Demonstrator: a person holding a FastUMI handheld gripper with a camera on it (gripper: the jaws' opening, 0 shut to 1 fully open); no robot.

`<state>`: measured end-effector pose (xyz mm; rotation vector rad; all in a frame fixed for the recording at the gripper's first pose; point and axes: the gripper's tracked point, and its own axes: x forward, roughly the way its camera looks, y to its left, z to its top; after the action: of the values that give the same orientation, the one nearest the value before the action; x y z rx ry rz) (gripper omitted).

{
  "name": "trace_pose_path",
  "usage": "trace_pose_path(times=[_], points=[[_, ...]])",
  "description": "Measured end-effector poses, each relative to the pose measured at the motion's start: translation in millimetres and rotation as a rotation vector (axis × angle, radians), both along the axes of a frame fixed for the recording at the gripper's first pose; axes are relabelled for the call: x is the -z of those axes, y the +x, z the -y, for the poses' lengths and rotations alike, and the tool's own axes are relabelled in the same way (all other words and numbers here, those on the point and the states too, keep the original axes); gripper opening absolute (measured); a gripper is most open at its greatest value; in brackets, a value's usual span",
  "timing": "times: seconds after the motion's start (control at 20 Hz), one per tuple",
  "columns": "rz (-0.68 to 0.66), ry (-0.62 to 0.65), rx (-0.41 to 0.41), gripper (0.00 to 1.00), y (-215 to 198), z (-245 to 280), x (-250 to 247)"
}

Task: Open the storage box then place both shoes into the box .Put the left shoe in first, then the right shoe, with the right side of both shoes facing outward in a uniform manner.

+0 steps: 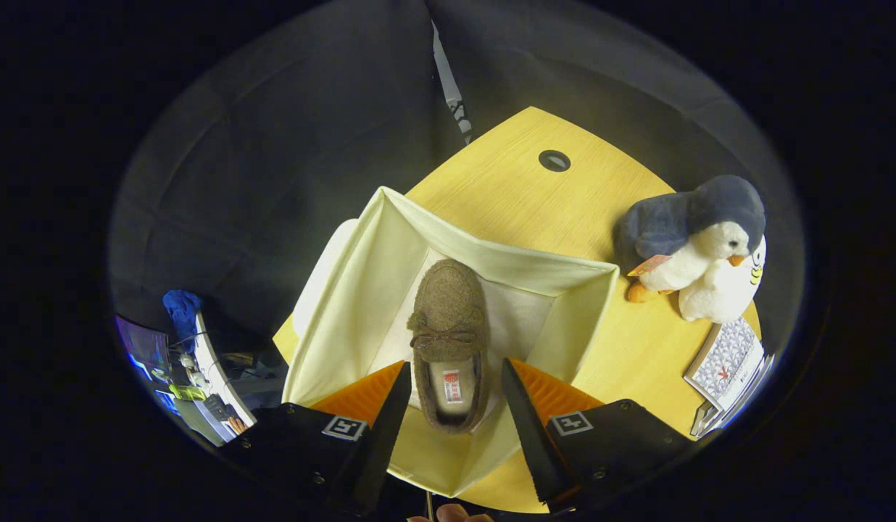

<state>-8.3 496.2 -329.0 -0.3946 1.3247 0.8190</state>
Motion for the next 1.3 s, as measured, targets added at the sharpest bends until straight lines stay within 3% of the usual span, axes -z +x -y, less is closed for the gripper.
trace_pose_path(times=[0.55, 1.3], points=[[0.031, 0.086, 0.113, 0.77, 16.1, 75.2, -64.4], [-0.029, 0.059, 0.374, 0.77, 25.5, 240.9, -27.6]])
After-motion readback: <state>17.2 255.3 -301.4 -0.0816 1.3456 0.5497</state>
